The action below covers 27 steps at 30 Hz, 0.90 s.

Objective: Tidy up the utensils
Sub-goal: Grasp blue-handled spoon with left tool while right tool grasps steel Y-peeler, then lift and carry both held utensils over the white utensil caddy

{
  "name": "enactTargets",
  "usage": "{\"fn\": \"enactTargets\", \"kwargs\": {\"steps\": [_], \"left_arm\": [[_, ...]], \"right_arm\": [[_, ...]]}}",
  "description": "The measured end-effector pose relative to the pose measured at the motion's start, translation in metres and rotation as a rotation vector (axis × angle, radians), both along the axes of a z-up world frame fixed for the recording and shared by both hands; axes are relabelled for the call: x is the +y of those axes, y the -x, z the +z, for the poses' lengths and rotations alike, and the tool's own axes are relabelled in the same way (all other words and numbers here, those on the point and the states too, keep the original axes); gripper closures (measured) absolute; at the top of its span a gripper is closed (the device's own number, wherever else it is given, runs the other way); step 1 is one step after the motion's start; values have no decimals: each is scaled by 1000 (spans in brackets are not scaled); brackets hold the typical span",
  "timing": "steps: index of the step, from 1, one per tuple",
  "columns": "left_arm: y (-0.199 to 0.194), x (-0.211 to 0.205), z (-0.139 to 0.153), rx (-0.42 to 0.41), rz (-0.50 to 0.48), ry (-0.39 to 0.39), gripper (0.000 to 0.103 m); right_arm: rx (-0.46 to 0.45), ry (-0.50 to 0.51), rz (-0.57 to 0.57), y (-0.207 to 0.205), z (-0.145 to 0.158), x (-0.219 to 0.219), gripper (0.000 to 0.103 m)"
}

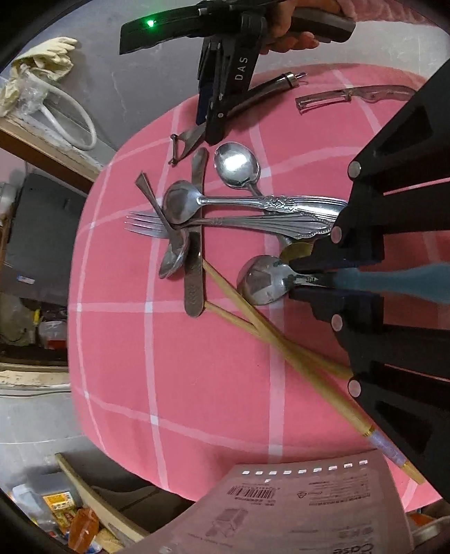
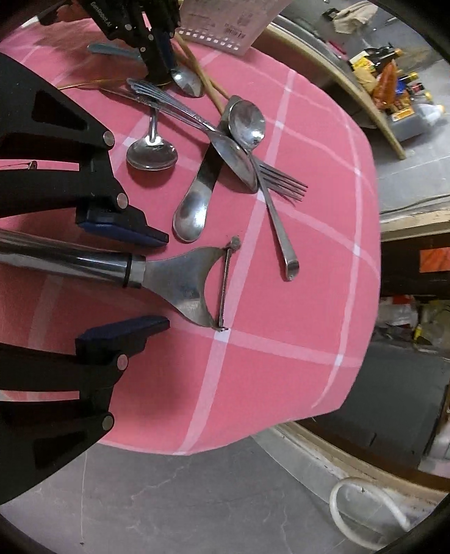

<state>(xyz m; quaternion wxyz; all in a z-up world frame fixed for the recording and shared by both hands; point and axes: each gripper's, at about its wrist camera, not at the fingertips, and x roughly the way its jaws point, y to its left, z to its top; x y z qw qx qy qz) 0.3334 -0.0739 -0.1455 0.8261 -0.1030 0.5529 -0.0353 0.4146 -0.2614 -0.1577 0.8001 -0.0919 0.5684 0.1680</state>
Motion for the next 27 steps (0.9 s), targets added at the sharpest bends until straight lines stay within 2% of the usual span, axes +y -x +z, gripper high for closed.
{"fn": "enactTargets", "kwargs": {"steps": [1, 3, 4, 10, 16, 22, 27], "left_arm": [[-1, 1, 0, 9, 0, 5, 95], [0, 1, 1, 28, -10, 5, 95], [1, 0, 1, 32, -17, 2, 95], [26, 5, 15, 8, -44, 41, 95], [57, 13, 42, -96, -60, 129, 95], [83, 30, 91, -273, -54, 200, 95], [94, 51, 135, -403, -24, 229, 95]], "right_arm": [[8, 1, 1, 0, 1, 1, 68], [30, -26, -7, 0, 5, -1, 84], [39, -40, -17, 1, 6, -3, 86], [40, -173, -93, 31, 20, -24, 87], [-104, -340, -175, 84, 52, -43, 87], [-285, -417, -178, 116, 100, -49, 87], [-408, -470, -138, 131, 154, -25, 87]]}}
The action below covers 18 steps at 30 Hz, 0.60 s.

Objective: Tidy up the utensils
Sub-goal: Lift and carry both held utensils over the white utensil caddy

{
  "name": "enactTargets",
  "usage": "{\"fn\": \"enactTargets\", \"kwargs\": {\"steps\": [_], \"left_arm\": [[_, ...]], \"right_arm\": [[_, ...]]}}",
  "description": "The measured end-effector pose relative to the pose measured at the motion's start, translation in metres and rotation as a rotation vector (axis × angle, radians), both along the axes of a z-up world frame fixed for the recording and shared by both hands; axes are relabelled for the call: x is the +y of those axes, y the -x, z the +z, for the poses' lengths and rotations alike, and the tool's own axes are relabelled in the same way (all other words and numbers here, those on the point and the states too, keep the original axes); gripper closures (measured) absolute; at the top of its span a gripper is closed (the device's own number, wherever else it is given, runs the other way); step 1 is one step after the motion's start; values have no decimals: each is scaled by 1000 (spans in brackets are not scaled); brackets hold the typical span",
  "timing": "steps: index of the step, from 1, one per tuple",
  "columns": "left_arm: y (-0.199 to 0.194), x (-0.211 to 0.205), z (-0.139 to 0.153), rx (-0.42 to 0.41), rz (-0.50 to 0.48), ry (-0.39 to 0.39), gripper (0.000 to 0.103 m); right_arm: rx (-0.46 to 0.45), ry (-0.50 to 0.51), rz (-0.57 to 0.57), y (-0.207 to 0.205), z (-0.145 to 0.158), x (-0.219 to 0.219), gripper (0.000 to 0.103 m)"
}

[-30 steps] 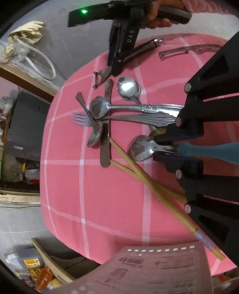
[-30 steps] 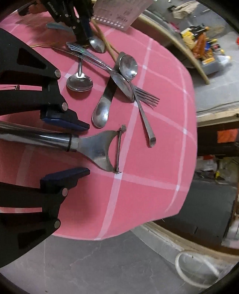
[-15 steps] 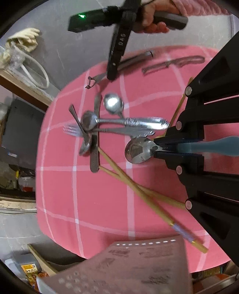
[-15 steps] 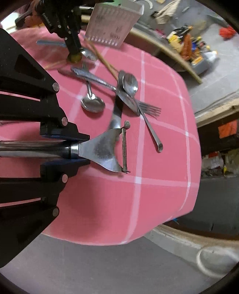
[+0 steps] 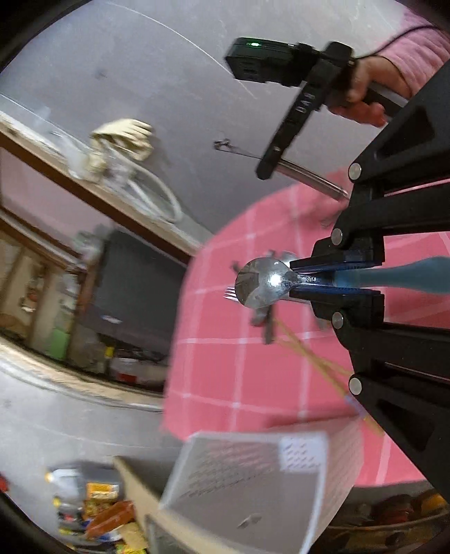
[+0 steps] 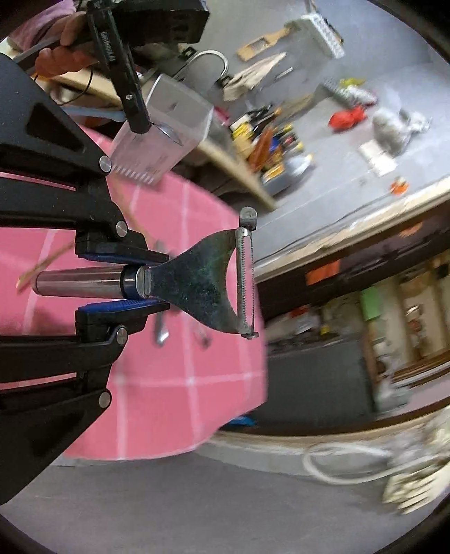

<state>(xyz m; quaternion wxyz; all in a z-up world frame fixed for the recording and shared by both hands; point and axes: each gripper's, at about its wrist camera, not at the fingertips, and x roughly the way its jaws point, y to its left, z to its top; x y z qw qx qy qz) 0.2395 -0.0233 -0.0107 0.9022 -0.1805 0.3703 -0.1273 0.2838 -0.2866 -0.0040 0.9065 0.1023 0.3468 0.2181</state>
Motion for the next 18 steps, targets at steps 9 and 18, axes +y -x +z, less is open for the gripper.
{"fn": "enactTargets", "kwargs": {"steps": [9, 18], "left_arm": [[7, 69, 69, -176, 131, -33, 95], [0, 141, 76, -347, 287, 26, 95]], "right_arm": [[-169, -127, 99, -6, 79, 98, 87], [-273, -264, 155, -15, 64, 192, 87]]}}
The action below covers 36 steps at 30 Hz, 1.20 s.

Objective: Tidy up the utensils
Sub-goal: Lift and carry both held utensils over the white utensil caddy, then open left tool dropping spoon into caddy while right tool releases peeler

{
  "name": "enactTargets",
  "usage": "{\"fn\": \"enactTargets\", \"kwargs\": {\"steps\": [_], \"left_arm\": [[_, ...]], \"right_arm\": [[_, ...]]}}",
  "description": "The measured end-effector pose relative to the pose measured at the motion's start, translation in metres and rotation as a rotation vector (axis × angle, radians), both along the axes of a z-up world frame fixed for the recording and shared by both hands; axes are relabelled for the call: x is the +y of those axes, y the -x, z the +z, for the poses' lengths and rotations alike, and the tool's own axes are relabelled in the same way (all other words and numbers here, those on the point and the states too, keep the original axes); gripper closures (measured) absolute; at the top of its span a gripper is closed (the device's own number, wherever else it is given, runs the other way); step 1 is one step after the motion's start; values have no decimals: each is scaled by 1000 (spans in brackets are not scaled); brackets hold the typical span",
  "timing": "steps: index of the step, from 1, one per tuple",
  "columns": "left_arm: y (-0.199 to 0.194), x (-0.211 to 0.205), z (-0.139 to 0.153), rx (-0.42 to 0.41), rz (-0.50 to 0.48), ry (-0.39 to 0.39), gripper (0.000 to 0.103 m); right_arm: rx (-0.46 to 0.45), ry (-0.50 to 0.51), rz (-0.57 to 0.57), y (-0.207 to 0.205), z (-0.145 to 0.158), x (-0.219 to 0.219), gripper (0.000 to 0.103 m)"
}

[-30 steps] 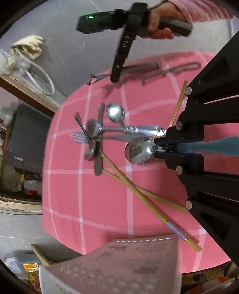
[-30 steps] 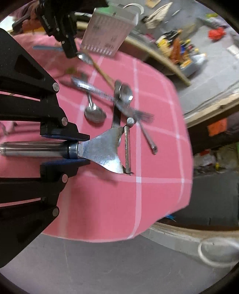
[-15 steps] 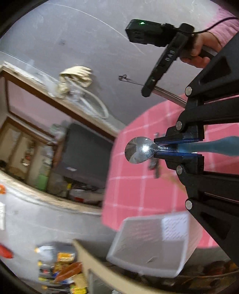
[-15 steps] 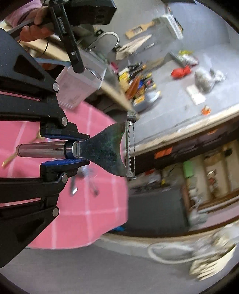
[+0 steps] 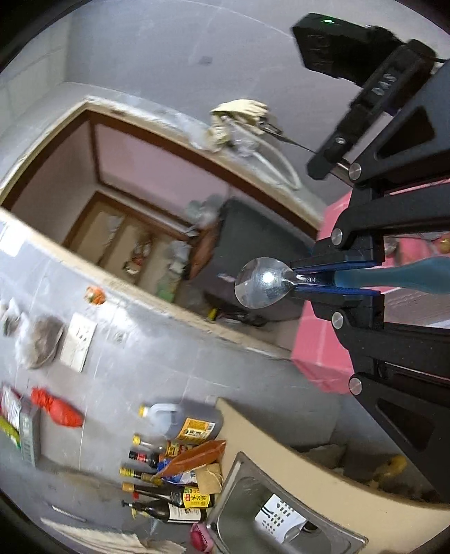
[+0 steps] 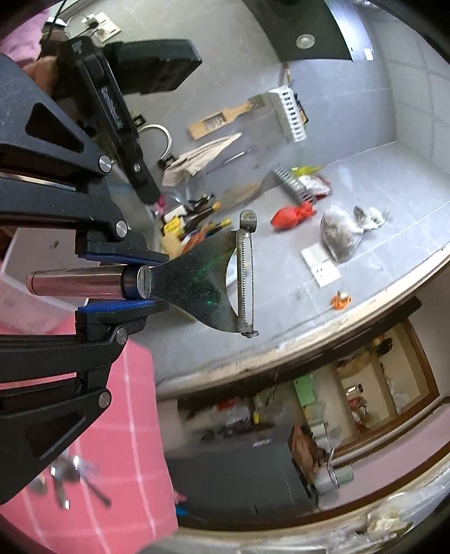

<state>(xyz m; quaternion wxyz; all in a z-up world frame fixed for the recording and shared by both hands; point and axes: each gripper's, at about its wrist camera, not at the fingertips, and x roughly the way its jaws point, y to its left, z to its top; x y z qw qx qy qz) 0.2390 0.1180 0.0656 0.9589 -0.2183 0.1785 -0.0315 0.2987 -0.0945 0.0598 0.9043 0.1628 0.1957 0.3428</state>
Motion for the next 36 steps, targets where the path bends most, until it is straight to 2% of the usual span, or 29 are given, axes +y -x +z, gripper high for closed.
{"fn": "enactTargets", "kwargs": {"steps": [4, 11, 16, 22, 26, 30, 36], "left_arm": [[-8, 11, -13, -41, 14, -4, 95], [-17, 19, -50, -52, -6, -8, 95], [-16, 19, -66, -37, -32, 3, 95], [-10, 21, -70, -11, -78, 9, 95], [-5, 26, -71, 5, -83, 26, 95], [2, 28, -67, 2, -90, 23, 91], [8, 28, -61, 22, -79, 21, 90]], "right_arm": [[0, 7, 4, -5, -27, 17, 87], [30, 25, 7, -7, -71, 29, 87], [36, 57, 25, -5, -81, 37, 86], [48, 96, 37, -3, -80, 40, 86], [68, 106, 41, -2, -80, 40, 69], [77, 122, 42, 2, -81, 41, 57], [68, 100, 11, 13, -72, 26, 50]]}}
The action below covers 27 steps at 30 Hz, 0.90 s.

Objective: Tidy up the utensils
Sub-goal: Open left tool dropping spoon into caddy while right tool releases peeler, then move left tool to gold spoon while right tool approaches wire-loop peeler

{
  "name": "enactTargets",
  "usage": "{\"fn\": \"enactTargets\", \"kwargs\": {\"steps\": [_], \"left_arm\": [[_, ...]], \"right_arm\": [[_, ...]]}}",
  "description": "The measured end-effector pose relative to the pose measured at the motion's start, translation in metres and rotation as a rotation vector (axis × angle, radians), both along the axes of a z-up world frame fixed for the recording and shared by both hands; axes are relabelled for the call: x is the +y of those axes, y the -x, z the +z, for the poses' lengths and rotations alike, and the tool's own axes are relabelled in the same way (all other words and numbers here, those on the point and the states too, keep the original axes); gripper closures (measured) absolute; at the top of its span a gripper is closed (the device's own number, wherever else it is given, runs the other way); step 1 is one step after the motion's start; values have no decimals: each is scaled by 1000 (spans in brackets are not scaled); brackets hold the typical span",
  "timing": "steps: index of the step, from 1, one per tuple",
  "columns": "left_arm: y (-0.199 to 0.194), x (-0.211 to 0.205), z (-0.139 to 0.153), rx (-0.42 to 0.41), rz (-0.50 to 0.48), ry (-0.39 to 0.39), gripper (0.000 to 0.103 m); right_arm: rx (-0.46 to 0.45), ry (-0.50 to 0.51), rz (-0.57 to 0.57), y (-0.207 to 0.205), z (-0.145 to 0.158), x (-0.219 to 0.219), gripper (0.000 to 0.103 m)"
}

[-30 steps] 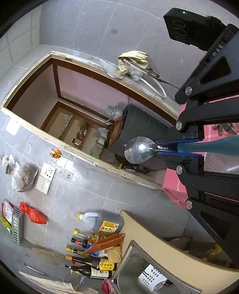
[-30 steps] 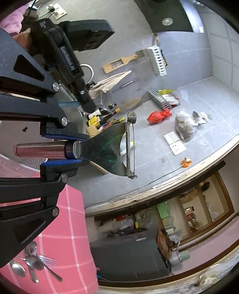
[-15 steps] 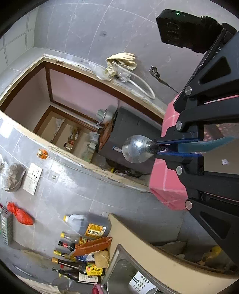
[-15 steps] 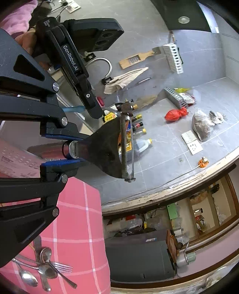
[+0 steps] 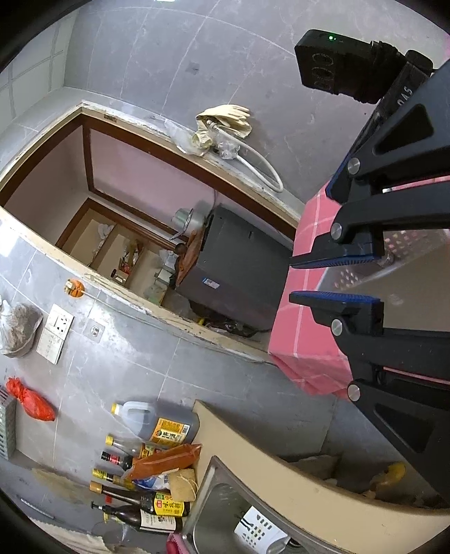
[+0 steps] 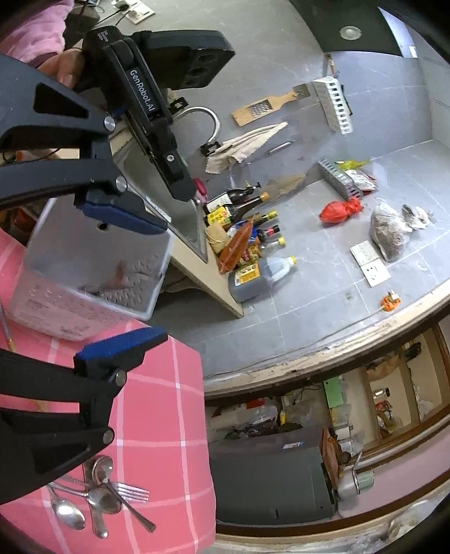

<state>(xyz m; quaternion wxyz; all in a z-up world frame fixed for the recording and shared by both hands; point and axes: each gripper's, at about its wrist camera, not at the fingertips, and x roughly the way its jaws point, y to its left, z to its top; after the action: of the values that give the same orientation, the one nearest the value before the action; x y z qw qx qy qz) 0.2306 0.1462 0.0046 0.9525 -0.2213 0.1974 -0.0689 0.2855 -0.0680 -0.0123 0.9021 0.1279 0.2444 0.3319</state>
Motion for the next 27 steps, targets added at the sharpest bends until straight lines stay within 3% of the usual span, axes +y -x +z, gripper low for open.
{"fn": "enactTargets", "kwargs": {"steps": [2, 8, 10, 13, 16, 21, 27], "left_arm": [[5, -1, 5, -2, 9, -12, 86], [21, -16, 26, -29, 48, -70, 61], [27, -28, 33, -35, 65, -113, 45], [37, -49, 43, -54, 83, -162, 25], [45, -73, 49, -67, 81, -189, 17], [55, -116, 49, -90, 57, -215, 7], [57, -160, 30, -81, 16, -224, 5]], "right_arm": [[-17, -6, -23, 6, 8, -8, 48], [-107, 5, -121, 30, 39, -43, 31], [-135, 16, -154, 37, 49, -55, 18], [-186, 46, -203, 52, 63, -81, 9], [-223, 83, -246, 64, 74, -105, 1], [-256, 150, -308, 82, 84, -145, 1], [-255, 204, -364, 94, 75, -192, 1]]}}
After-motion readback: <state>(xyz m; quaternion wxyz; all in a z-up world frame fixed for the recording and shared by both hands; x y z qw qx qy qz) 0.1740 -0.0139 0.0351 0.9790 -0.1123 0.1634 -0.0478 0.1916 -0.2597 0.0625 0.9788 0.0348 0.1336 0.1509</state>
